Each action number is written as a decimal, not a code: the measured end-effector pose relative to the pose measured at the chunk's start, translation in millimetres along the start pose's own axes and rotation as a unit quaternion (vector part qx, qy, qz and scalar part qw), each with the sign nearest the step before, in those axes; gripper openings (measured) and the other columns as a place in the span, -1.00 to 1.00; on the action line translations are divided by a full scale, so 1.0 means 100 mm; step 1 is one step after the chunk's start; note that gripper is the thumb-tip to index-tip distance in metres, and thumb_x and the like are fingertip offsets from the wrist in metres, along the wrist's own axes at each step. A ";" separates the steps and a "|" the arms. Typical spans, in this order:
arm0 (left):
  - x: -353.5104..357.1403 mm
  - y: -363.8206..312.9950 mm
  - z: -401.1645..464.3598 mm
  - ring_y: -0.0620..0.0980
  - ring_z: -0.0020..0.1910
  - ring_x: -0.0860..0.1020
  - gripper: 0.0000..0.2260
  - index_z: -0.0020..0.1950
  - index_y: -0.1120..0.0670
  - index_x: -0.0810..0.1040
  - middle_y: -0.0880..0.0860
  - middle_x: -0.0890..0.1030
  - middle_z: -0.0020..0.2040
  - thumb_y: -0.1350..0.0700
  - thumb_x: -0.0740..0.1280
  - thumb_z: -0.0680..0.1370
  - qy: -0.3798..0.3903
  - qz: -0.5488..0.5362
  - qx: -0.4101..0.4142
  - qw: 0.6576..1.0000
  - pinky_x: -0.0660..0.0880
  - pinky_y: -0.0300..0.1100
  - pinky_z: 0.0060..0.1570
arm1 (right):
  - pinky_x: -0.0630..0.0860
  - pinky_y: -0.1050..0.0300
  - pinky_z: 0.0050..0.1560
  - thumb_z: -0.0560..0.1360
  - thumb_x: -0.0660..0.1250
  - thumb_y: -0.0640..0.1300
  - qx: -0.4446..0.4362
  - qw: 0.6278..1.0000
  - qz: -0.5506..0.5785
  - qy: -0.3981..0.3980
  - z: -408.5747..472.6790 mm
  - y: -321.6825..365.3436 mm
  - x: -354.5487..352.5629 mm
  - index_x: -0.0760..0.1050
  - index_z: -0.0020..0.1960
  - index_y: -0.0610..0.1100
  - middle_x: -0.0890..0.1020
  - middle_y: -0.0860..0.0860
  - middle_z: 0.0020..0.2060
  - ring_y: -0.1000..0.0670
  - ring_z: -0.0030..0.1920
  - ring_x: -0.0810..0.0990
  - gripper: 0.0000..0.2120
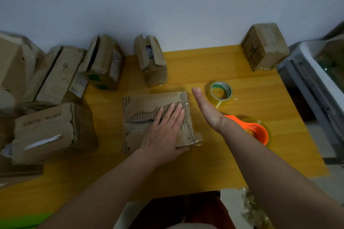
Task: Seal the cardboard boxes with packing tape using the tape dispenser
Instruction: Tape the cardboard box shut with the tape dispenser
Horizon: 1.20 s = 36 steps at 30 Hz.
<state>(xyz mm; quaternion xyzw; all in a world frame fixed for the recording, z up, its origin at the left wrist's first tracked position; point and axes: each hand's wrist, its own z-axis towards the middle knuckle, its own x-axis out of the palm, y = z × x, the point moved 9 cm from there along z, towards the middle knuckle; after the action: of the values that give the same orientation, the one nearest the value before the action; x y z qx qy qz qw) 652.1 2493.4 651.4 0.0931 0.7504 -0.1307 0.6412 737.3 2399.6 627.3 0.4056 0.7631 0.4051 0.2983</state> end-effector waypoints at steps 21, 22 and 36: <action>0.00 0.01 0.01 0.02 0.51 -0.40 -0.04 0.55 0.13 -0.33 0.07 -0.37 0.55 -0.43 0.09 0.48 0.007 -0.003 -0.014 1.000 -0.28 0.04 0.51 | 0.00 0.17 0.48 0.49 -0.03 0.42 0.035 0.996 0.072 0.034 -0.48 -0.29 0.17 0.09 0.55 0.04 0.20 0.19 0.45 0.20 0.44 0.16 -0.25; 0.00 0.01 0.01 0.02 0.51 -0.40 -0.04 0.55 0.13 -0.33 0.07 -0.37 0.55 -0.43 0.08 0.48 0.007 -0.002 -0.015 1.000 -0.28 0.04 0.51 | -0.02 0.17 0.49 0.50 -0.04 0.41 0.025 0.997 0.072 0.018 -0.52 -0.25 0.12 0.07 0.55 0.03 0.16 0.18 0.49 0.19 0.47 0.12 -0.26; -0.01 0.04 -0.05 0.03 0.49 -0.43 -0.03 0.51 0.12 -0.41 0.06 -0.44 0.51 -0.42 0.10 0.49 0.019 -0.043 -0.167 0.985 -0.39 0.16 0.44 | -0.03 0.09 0.51 0.49 -0.07 0.41 0.014 0.997 0.064 0.034 -0.52 -0.40 0.17 0.20 0.52 0.00 0.24 0.12 0.49 0.20 0.46 0.15 -0.26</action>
<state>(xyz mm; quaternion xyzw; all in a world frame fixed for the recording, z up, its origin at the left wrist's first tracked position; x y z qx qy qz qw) 649.2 2499.1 652.2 -0.0450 0.7772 -0.0297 0.6270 672.5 2380.9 616.4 0.4437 0.7509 0.4264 0.2398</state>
